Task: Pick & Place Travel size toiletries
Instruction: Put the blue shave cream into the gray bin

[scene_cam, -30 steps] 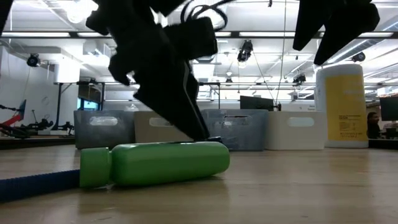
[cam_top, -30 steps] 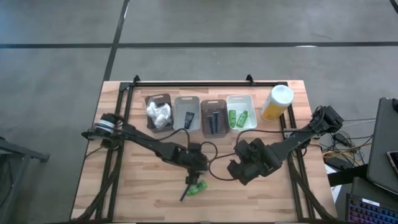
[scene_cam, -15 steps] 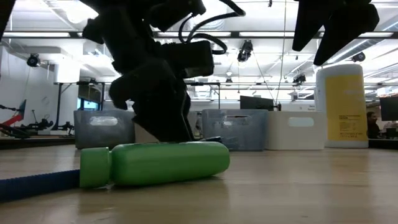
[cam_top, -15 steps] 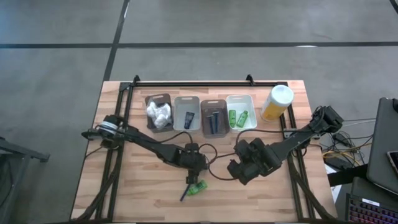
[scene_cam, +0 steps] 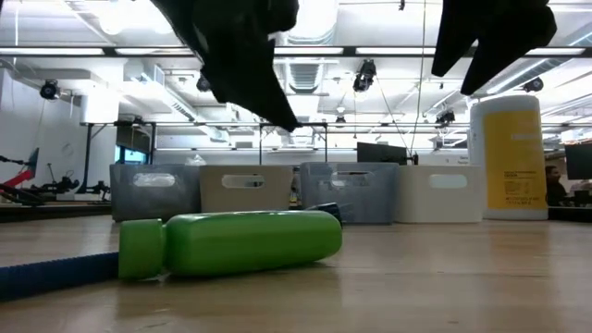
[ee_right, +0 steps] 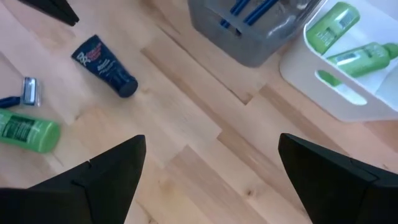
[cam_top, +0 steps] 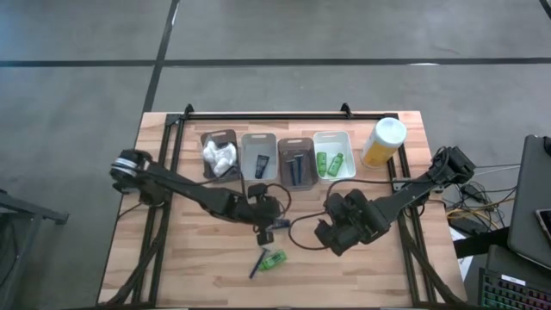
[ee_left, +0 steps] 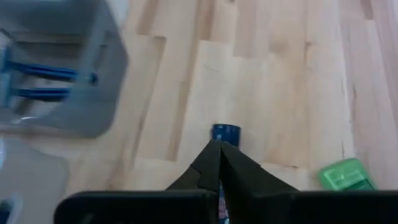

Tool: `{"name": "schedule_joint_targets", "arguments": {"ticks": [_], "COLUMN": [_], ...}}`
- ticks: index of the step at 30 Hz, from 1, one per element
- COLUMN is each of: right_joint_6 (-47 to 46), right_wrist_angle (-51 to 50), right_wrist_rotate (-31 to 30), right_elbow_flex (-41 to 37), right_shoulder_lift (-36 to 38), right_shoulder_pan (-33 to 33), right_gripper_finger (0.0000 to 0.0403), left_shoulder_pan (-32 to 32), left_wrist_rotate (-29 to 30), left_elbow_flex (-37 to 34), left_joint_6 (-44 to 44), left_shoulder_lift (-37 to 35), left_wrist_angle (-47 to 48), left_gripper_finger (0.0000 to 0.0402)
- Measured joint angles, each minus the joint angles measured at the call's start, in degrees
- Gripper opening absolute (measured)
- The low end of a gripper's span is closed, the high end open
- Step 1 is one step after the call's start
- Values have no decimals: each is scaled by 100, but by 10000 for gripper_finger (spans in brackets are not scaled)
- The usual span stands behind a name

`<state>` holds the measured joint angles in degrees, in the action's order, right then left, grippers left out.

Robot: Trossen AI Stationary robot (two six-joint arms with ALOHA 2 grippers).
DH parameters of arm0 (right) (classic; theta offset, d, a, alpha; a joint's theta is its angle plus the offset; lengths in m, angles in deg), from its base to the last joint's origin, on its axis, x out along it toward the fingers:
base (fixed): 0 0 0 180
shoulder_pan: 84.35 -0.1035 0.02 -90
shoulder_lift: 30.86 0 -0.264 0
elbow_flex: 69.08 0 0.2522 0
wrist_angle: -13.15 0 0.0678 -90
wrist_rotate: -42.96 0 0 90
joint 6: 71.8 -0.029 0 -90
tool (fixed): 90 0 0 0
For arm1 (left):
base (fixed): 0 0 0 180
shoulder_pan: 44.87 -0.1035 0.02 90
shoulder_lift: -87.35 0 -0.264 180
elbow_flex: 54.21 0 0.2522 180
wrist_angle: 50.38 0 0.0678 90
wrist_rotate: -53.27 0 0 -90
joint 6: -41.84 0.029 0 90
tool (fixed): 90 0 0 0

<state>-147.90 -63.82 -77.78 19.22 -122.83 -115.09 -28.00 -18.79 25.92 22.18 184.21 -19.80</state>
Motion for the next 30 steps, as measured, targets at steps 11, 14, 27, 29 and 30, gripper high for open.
{"name": "schedule_joint_targets", "arguments": {"ticks": [11, 14, 27, 29, 30], "right_joint_6": [18, -3, -156, -158, -171], "right_wrist_angle": [2, 2, 33, 37, 36], "right_wrist_rotate": [-97, -61, -22, -22, -20], "right_elbow_flex": [0, 0, 0, 0, 0], "right_shoulder_lift": [0, 0, 2, 2, 2], "right_shoulder_pan": [-2, -4, -11, -13, -13], "right_gripper_finger": [364, 364, 364, 363, 363], "left_shoulder_pan": [-61, -57, -185, -210, -223], "left_wrist_rotate": [58, -21, -399, -405, -405], "left_elbow_flex": [3, 49, 35, 35, 35], "left_joint_6": [-74, -23, 803, 804, 800], "left_shoulder_lift": [536, 696, 1354, 1480, 1518], "left_wrist_angle": [-324, -573, -1251, -1364, -1328], "left_gripper_finger": [178, 242, 302, 296, 292]}}
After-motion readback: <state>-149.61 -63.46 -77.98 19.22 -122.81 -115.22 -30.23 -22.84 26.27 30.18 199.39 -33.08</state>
